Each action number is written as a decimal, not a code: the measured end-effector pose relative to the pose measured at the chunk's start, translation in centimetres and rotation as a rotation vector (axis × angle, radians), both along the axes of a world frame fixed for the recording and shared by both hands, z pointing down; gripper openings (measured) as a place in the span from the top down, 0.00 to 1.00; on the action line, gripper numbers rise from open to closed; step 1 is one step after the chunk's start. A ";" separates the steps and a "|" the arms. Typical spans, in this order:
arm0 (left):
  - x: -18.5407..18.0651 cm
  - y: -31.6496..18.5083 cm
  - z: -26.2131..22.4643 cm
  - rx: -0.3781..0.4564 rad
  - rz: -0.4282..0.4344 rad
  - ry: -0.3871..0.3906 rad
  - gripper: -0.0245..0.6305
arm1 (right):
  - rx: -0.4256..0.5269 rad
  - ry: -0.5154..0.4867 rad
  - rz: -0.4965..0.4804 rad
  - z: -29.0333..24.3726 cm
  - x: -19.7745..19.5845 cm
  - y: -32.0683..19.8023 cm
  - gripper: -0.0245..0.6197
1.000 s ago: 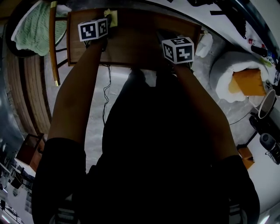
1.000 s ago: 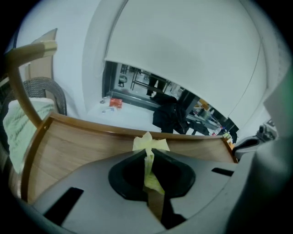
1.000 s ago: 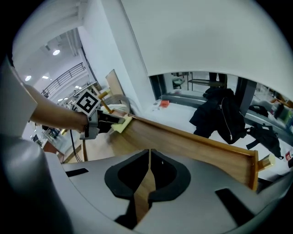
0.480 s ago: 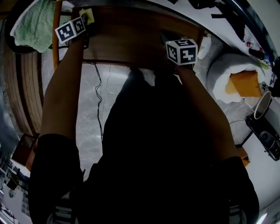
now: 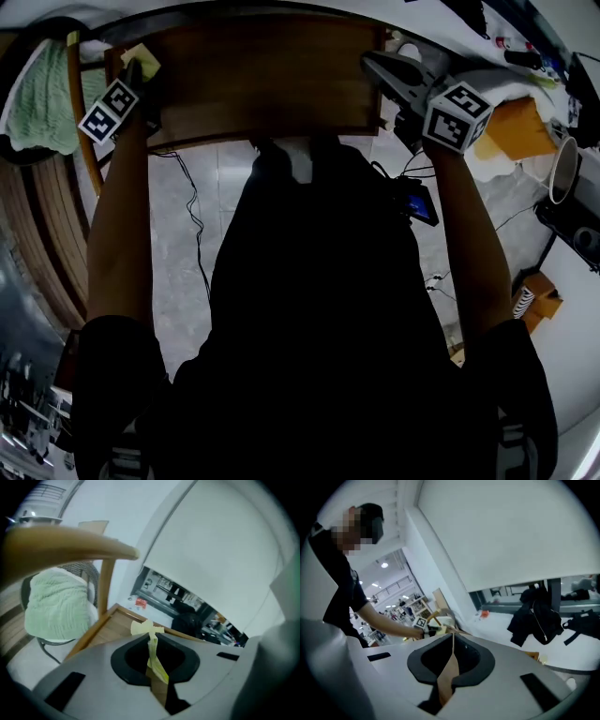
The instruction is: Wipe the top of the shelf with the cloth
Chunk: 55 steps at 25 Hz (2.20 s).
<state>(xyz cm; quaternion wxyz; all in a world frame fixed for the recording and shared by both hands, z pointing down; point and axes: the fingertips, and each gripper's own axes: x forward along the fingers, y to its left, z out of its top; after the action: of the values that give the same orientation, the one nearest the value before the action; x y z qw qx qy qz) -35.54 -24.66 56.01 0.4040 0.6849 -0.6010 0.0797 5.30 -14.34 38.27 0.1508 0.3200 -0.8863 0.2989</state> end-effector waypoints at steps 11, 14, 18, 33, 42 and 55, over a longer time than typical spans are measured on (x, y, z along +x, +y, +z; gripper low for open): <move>21.0 13.4 -24.2 0.467 0.353 0.385 0.92 | 0.408 -0.425 -0.058 -20.9 9.7 8.8 0.92; 25.5 17.9 -30.2 0.546 0.468 0.352 0.92 | 0.442 -0.490 -0.106 -22.3 10.1 12.1 0.92; 31.1 24.8 -34.6 0.575 0.618 0.286 0.92 | 0.459 -0.536 -0.166 -21.9 10.2 16.6 0.92; 33.1 39.4 -37.8 0.668 0.682 0.290 0.92 | 0.484 -0.573 -0.305 -22.3 4.8 27.3 0.92; 22.5 52.8 -40.2 0.760 0.673 0.216 0.92 | 0.560 -0.442 -0.303 -25.3 -5.3 39.3 0.92; 19.3 60.3 -39.4 0.789 0.610 0.278 0.92 | 0.525 -0.436 -0.290 -24.7 -8.1 47.4 0.92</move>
<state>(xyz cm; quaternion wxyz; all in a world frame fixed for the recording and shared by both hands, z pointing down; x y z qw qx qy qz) -16.23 35.68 16.56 0.1493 0.9334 -0.2992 -0.1305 -2.79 33.05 13.62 -0.0881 0.1475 -0.9802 0.0979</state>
